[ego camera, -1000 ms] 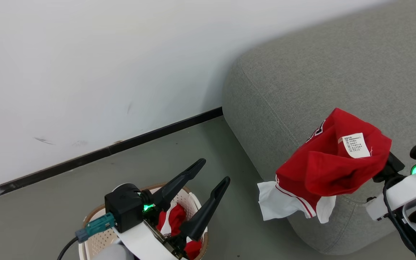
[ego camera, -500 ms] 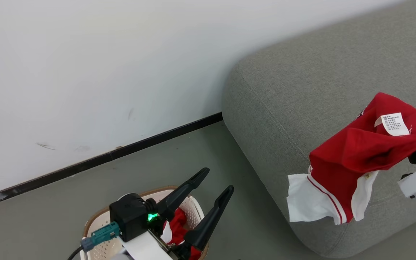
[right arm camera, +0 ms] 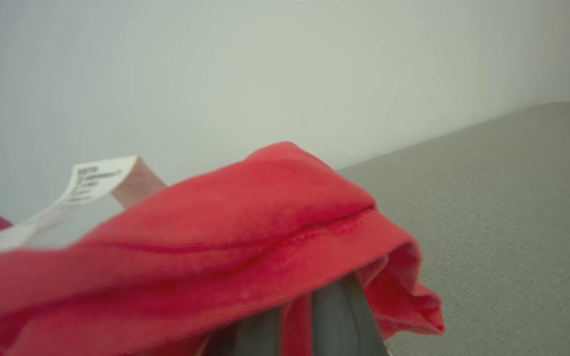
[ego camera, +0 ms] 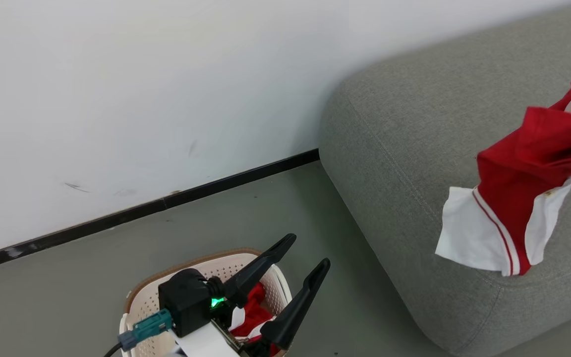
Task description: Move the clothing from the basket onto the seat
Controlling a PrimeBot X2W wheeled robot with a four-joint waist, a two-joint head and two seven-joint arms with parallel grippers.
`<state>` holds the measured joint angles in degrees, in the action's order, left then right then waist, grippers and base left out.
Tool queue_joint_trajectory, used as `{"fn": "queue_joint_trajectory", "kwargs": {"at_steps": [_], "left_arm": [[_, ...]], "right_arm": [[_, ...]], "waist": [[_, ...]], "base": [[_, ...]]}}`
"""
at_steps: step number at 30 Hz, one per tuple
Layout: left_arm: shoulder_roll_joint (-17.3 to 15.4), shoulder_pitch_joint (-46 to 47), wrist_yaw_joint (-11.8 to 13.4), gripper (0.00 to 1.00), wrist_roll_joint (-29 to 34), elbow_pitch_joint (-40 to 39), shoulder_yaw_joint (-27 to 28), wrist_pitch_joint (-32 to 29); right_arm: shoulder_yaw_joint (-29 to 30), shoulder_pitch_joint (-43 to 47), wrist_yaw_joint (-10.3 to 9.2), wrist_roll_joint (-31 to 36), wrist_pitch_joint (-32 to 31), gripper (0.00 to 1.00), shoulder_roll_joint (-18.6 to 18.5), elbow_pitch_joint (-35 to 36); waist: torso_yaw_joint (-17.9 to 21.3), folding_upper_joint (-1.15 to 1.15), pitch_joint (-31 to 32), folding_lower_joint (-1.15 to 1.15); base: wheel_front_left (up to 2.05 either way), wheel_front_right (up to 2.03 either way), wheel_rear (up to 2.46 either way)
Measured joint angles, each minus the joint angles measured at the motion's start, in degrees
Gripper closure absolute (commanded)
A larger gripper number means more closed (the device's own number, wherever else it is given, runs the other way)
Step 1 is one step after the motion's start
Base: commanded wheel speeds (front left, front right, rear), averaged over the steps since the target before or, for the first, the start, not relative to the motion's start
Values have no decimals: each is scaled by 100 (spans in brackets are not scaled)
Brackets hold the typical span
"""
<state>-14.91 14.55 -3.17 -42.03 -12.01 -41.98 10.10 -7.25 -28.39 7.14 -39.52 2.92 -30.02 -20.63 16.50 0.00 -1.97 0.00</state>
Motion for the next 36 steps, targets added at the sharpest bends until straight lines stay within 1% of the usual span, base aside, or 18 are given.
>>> {"fn": "queue_joint_trajectory", "kwargs": {"at_steps": [10,16,21,24,27,32,36], "left_arm": [[18,-2,2,0,129,-32,-110,-53],[24,-3,59,0,133,-93,-141,-125],[24,-3,109,0,179,-163,-181,-198],[27,-3,120,0,182,-216,-202,-226],[21,-3,126,0,185,-236,-211,-248],[20,7,152,0,244,-349,-230,-307],[8,40,152,0,289,-390,-231,-369]], "right_arm": [[279,-982,0,47,-612,100,-437,-806],[482,-1388,0,80,-855,100,-490,-1343],[636,-1627,1,156,-954,100,-501,-1777],[824,-1752,0,193,-954,100,-533,-2026],[953,-1855,0,242,-954,100,-558,-2170],[1216,-2102,0,354,-946,100,-722,-2583],[1266,-2240,0,361,-938,100,-839,-2741]], "waist": [[-258,0,-92,0],[-426,0,-209,0],[-565,0,-347,0],[-653,0,-438,0],[-712,0,-499,0],[-882,0,-689,0],[-960,0,-793,0]], "base": [[0,0,0],[0,0,0],[0,0,0],[0,0,0],[0,0,0],[0,0,0],[0,0,0]]}}
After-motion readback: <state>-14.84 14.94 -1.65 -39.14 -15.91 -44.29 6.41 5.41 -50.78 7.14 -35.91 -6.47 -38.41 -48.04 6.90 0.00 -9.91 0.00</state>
